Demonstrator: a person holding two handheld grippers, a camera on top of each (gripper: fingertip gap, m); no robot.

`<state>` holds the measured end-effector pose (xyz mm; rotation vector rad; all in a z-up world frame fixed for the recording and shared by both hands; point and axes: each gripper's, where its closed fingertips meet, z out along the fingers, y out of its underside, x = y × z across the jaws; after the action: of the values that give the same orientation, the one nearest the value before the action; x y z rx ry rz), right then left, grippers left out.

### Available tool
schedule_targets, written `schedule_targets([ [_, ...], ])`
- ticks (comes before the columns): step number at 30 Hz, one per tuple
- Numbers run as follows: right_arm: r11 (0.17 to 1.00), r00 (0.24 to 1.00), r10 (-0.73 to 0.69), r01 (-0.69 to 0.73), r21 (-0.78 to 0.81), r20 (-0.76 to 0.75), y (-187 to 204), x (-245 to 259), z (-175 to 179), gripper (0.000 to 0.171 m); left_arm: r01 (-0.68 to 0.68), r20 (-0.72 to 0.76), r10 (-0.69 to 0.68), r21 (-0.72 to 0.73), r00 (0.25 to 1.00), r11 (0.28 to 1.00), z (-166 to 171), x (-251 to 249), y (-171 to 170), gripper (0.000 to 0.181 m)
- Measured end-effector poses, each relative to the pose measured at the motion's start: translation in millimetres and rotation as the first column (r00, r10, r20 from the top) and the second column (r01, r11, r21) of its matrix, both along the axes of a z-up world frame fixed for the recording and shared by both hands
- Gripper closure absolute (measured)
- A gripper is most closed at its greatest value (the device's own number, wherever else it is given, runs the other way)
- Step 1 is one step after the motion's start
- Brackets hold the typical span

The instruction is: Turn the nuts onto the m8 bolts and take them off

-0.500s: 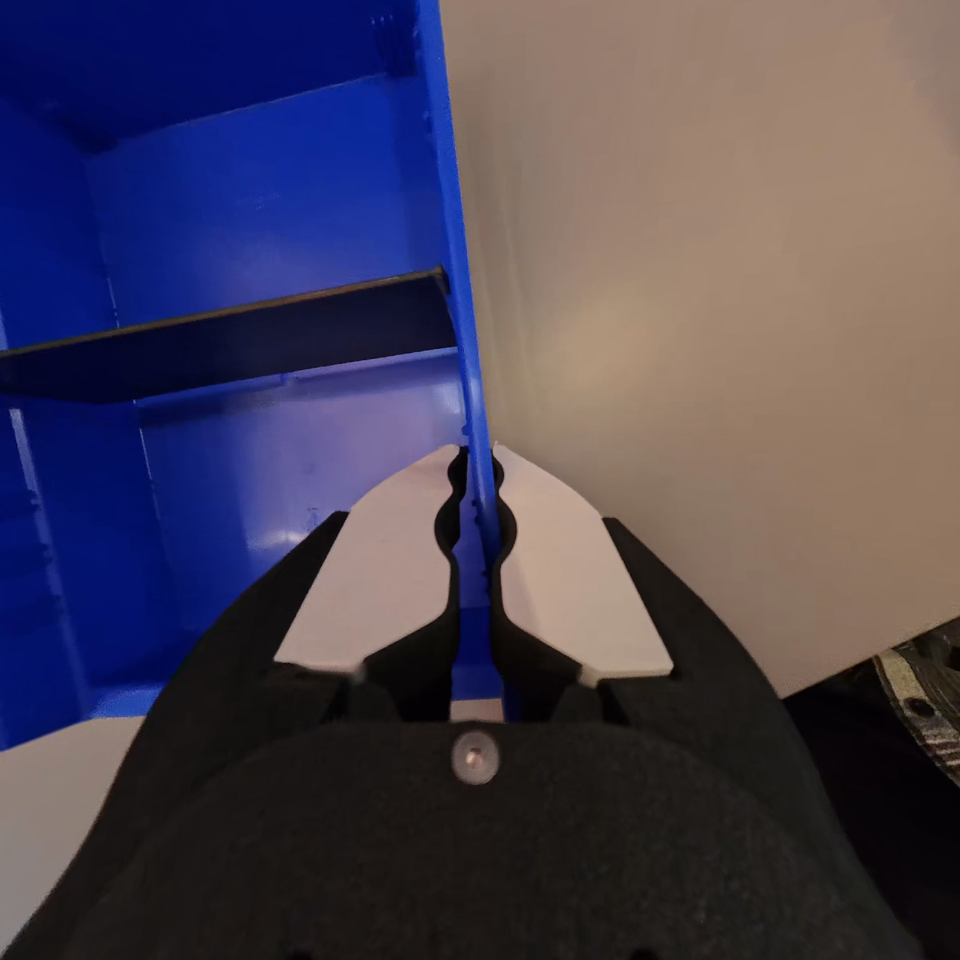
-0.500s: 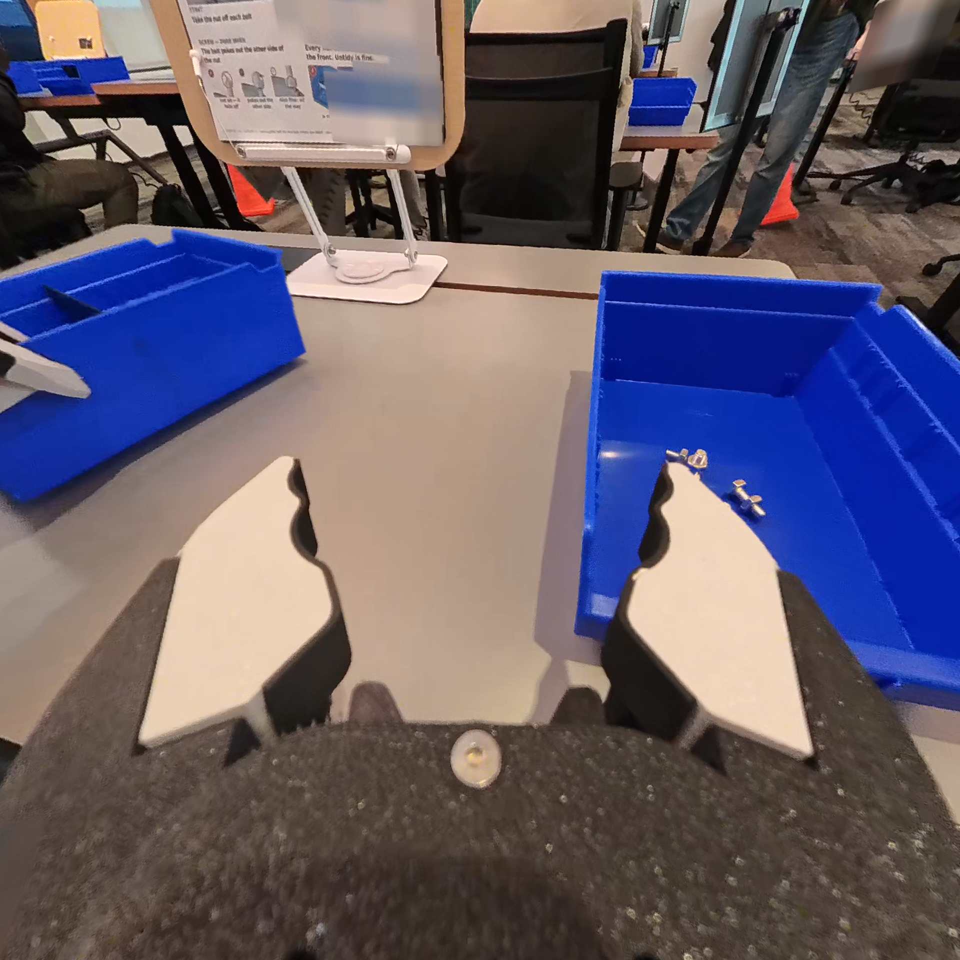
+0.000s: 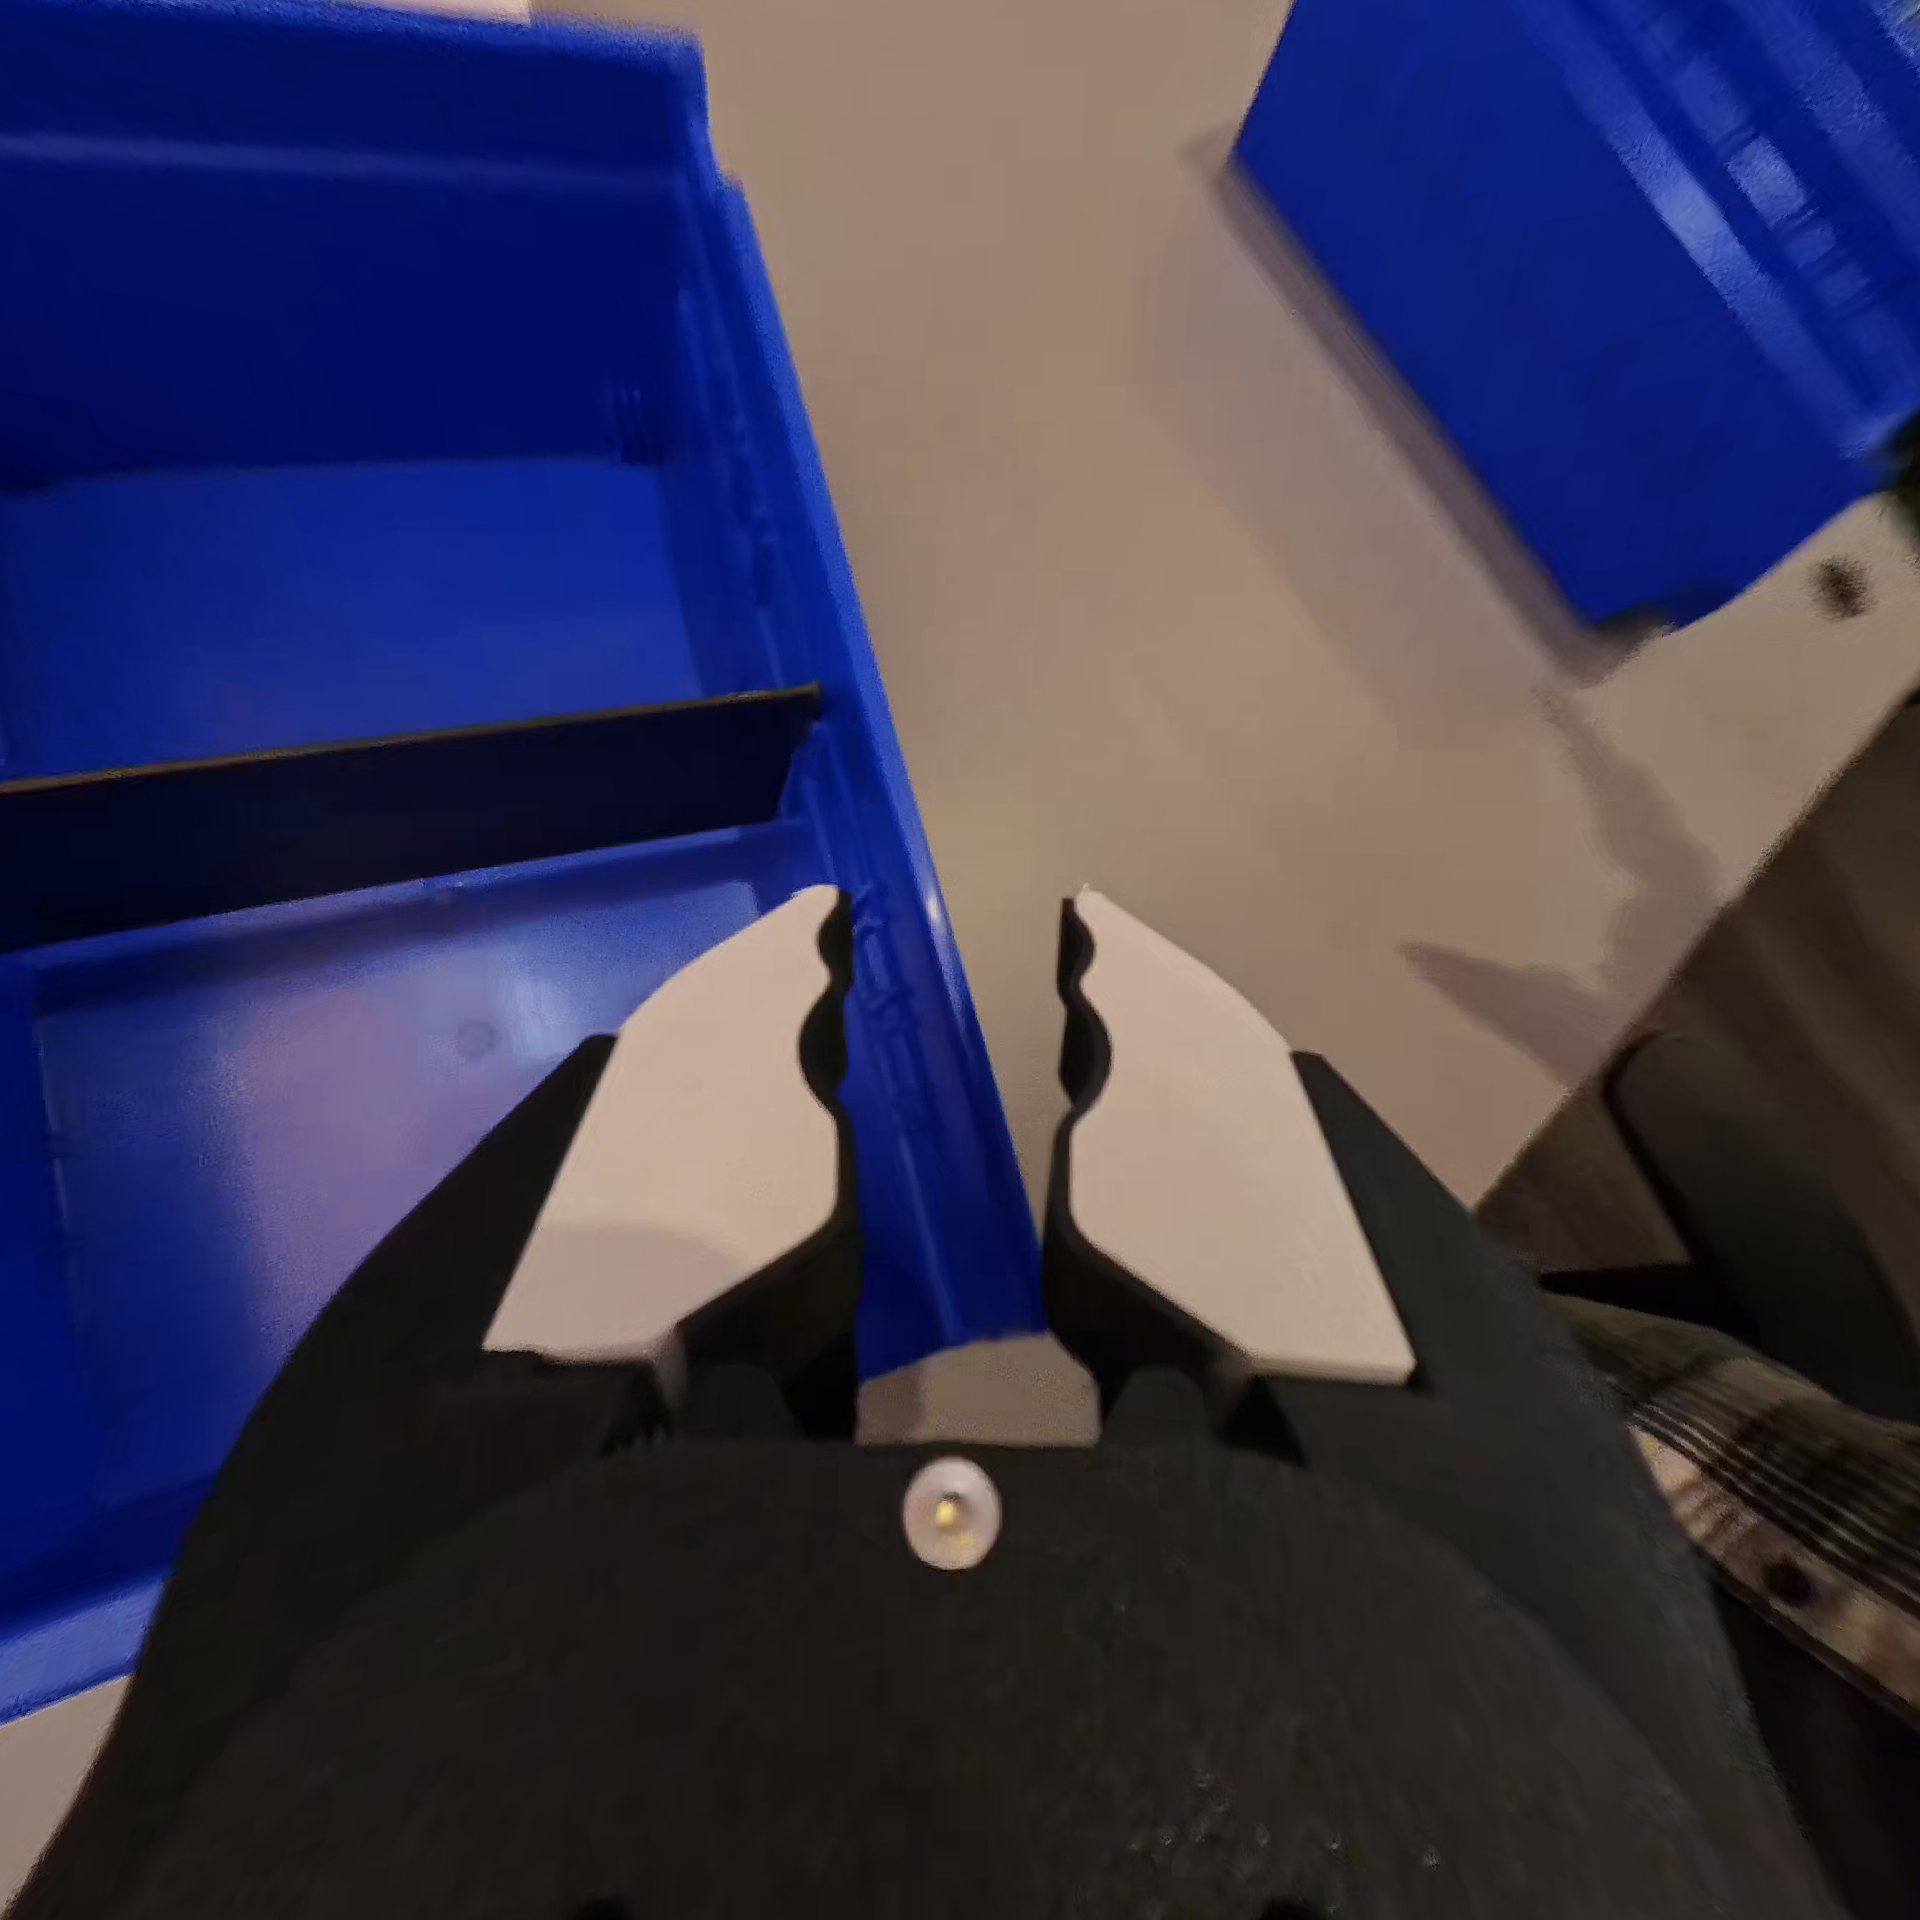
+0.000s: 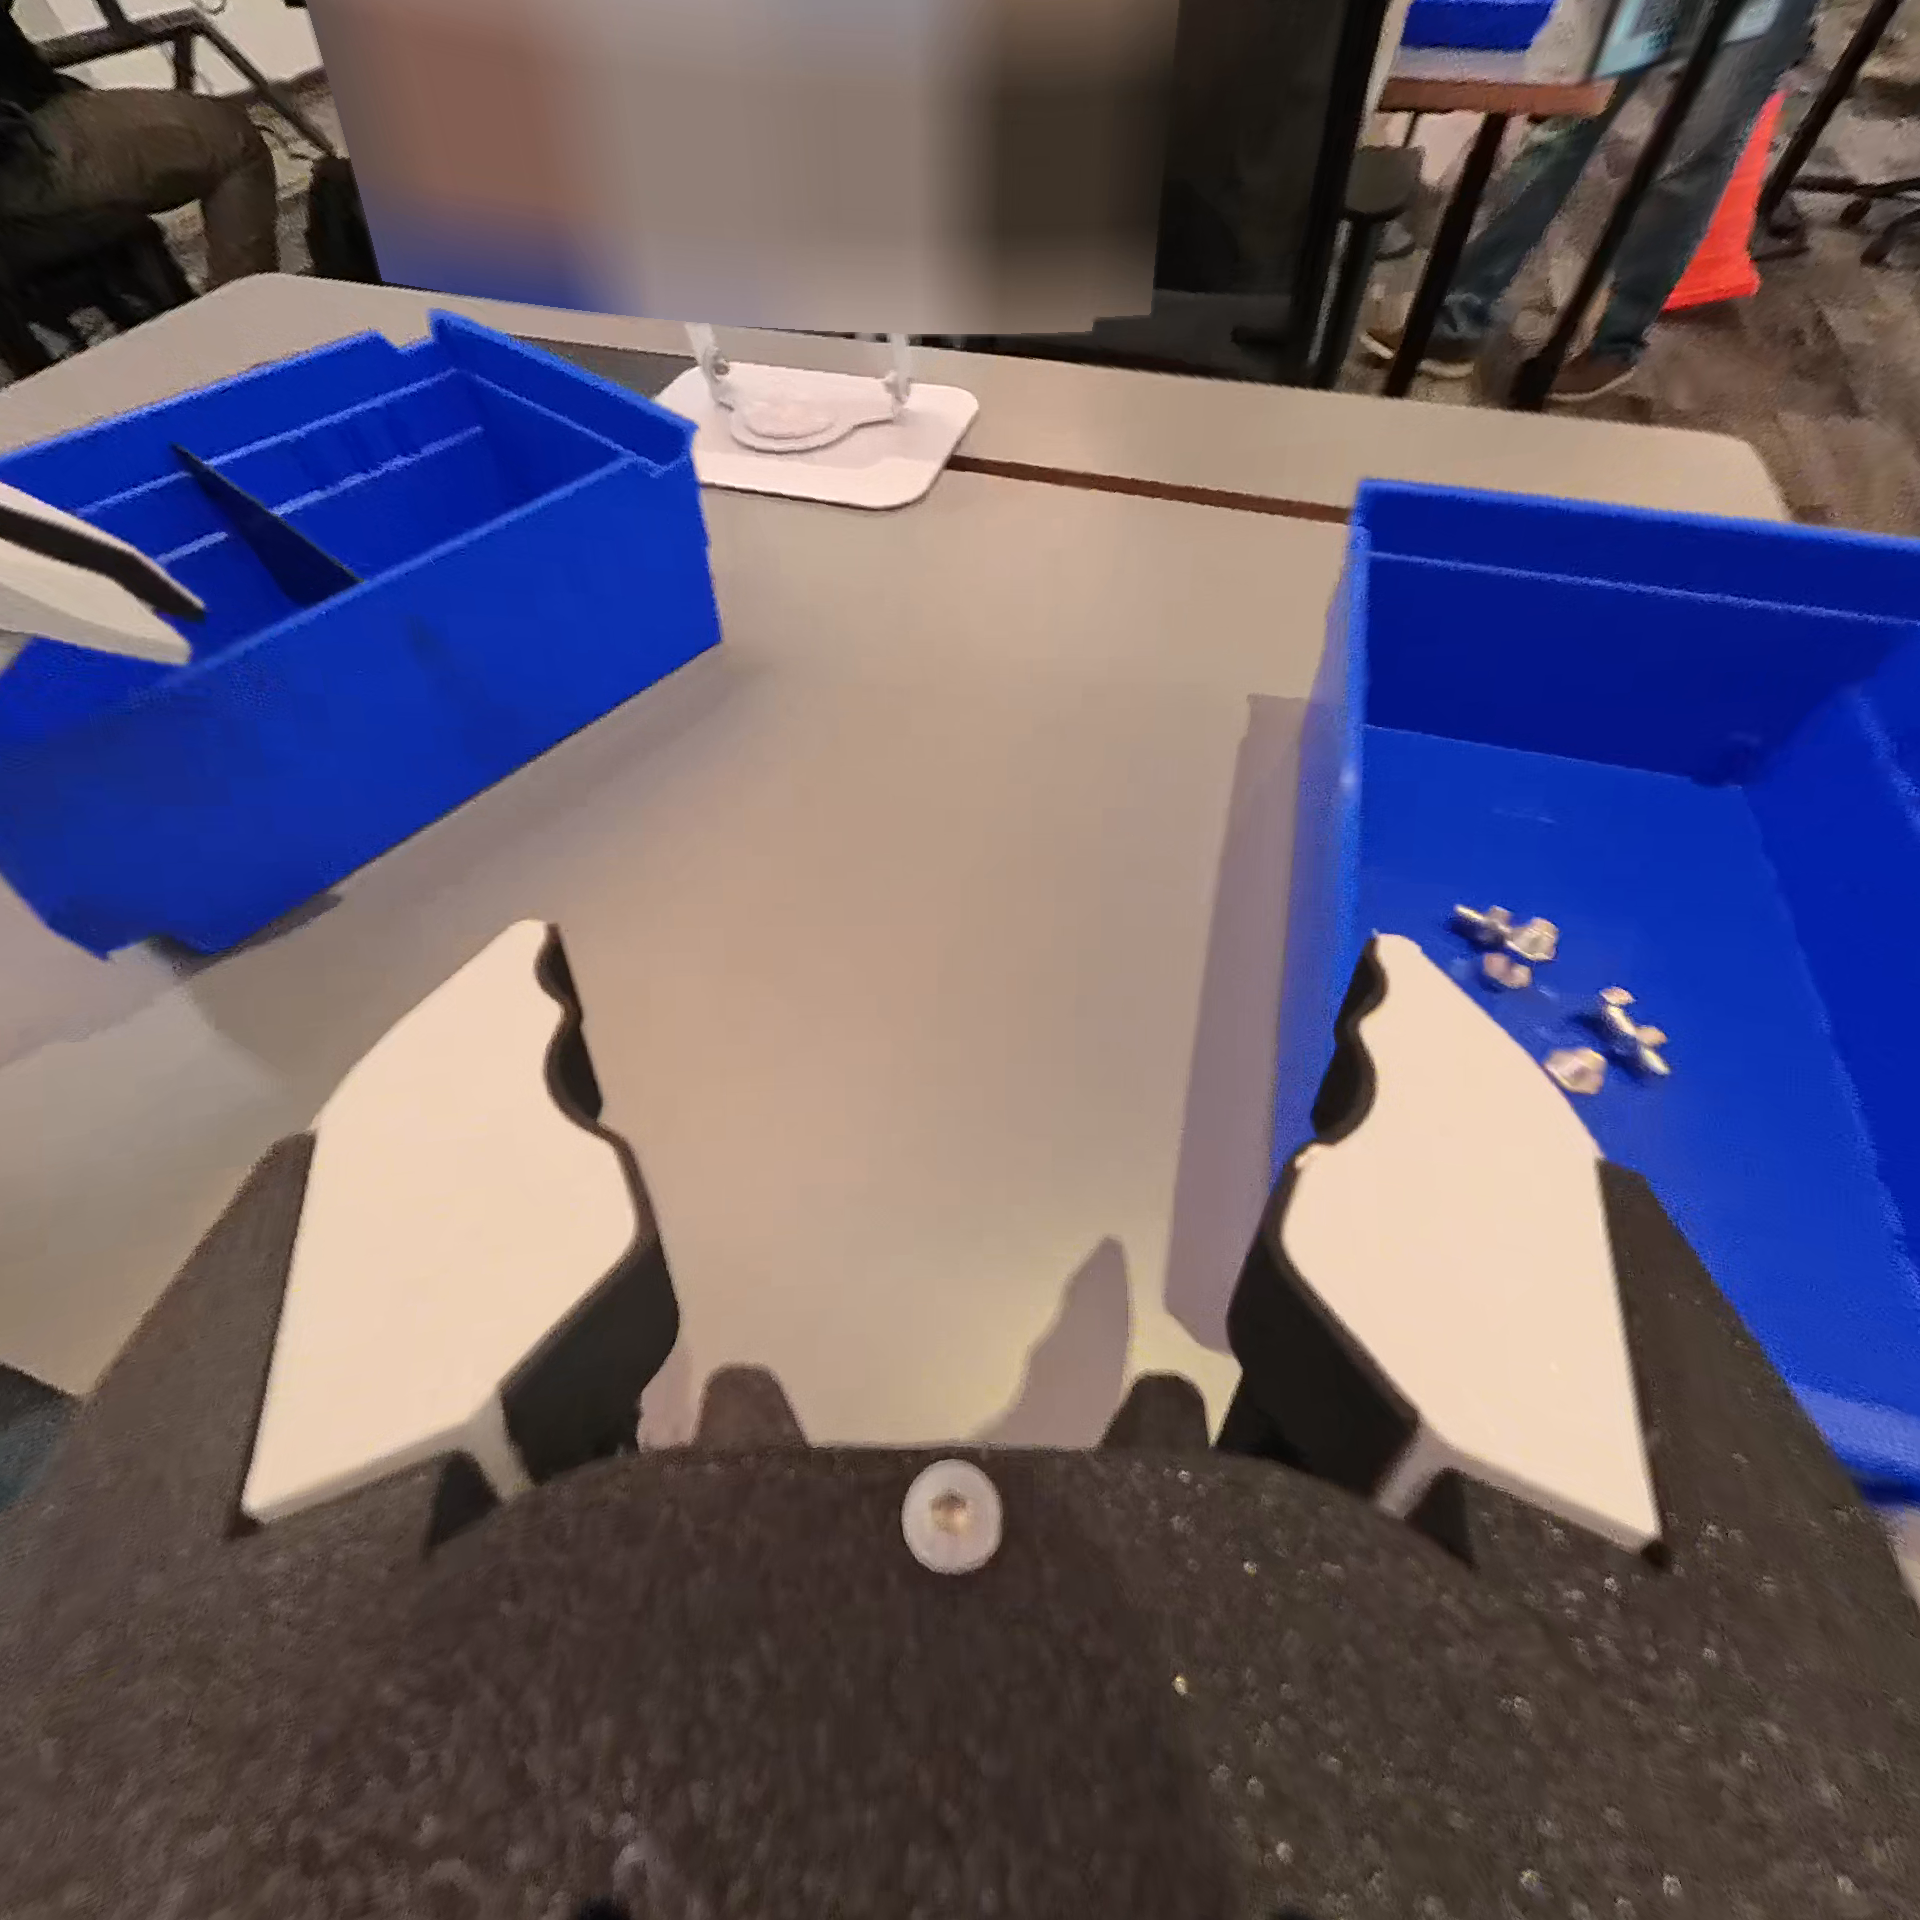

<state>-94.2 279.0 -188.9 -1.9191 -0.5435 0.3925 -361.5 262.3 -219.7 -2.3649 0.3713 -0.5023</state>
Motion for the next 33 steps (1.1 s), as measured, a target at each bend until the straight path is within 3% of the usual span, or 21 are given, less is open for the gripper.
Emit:
schedule_targets([
  [2,0.999,0.999,0.041,-0.042,-0.033,-0.013,2,-22,7,0.037,0.002,0.057,-0.005,0.063,0.998,0.998,22,-12,-10,0.132],
  [7,0.974,0.986,0.16,-0.165,-0.154,-0.046,23,-98,17,0.052,-0.087,0.13,0.065,0.168,0.989,0.982,56,-81,-45,0.125],
  [15,0.881,0.976,0.196,-0.219,-0.418,-0.099,76,-206,-16,0.062,-0.264,0.098,0.249,0.191,0.963,0.945,55,-187,-92,0.121],
  [26,0.842,0.987,0.159,-0.155,-0.517,-0.036,97,-254,-60,0.081,-0.323,0.097,0.31,0.173,0.946,0.931,37,-228,-97,0.12],
  [29,0.812,0.983,0.181,-0.165,-0.559,-0.028,96,-265,-70,0.093,-0.309,0.08,0.3,0.157,0.951,0.938,31,-225,-95,0.12],
  [30,0.794,0.98,0.193,-0.191,-0.577,-0.058,95,-269,-69,0.105,-0.301,0.079,0.292,0.152,0.953,0.941,30,-223,-95,0.121],
  [31,0.772,0.969,0.225,-0.244,-0.588,-0.106,92,-276,-65,0.135,-0.295,0.08,0.286,0.147,0.955,0.944,29,-221,-94,0.121],
  [33,0.759,0.966,0.244,-0.245,-0.604,-0.085,94,-274,-66,0.144,-0.29,0.077,0.281,0.146,0.957,0.946,28,-220,-92,0.121],
])
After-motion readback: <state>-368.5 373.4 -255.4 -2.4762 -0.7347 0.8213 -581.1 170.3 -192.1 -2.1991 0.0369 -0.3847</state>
